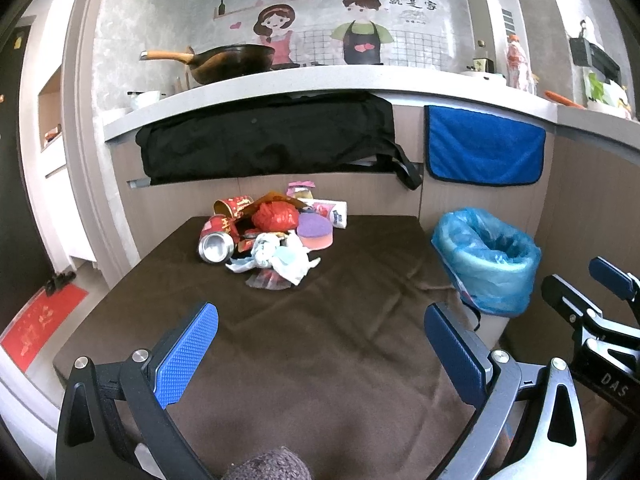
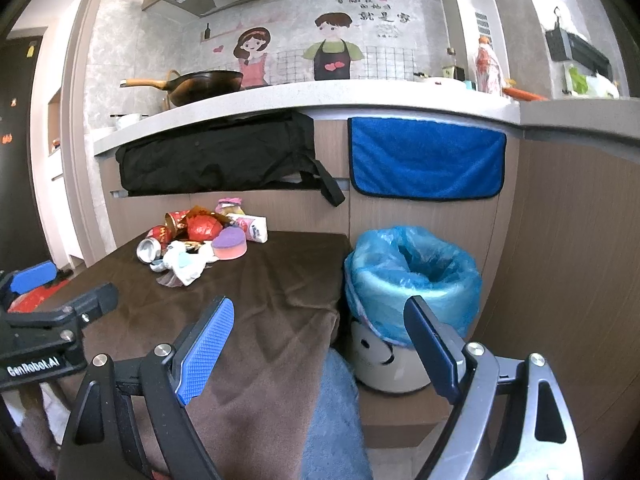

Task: Collect trash
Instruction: 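Reach the right tool into the pile and grasp the crumpled tissue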

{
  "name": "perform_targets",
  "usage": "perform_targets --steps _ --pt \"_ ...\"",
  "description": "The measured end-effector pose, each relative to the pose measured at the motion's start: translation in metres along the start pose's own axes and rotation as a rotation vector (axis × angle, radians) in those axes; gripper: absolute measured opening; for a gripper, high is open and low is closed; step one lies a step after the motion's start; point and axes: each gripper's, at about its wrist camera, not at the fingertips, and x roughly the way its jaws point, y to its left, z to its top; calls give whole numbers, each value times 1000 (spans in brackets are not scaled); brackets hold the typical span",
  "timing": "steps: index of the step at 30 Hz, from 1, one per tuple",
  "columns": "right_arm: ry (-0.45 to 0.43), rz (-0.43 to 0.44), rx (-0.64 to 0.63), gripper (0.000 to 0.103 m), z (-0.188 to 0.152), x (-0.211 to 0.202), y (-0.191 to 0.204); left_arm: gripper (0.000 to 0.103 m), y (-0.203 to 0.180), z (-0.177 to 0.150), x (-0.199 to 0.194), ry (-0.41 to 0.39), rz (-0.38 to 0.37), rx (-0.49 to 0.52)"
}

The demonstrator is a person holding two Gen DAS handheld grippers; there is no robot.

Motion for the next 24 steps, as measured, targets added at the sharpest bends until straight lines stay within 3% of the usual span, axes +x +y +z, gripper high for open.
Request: perform_targets --steps 4,9,13,18,24 --pt "-16 14 -49 85 13 21 5 102 15 14 29 -10 4 35" --pt "-22 72 -81 85 42 60 15 102 61 32 86 96 -60 -70" --pt "-30 96 -127 85 62 96 29 102 101 46 124 122 -14 -93" --pt "32 192 -164 85 73 151 58 102 144 58 158 122 50 -108" --pt "130 324 -207 85 74 213 104 96 189 60 193 179 36 -161"
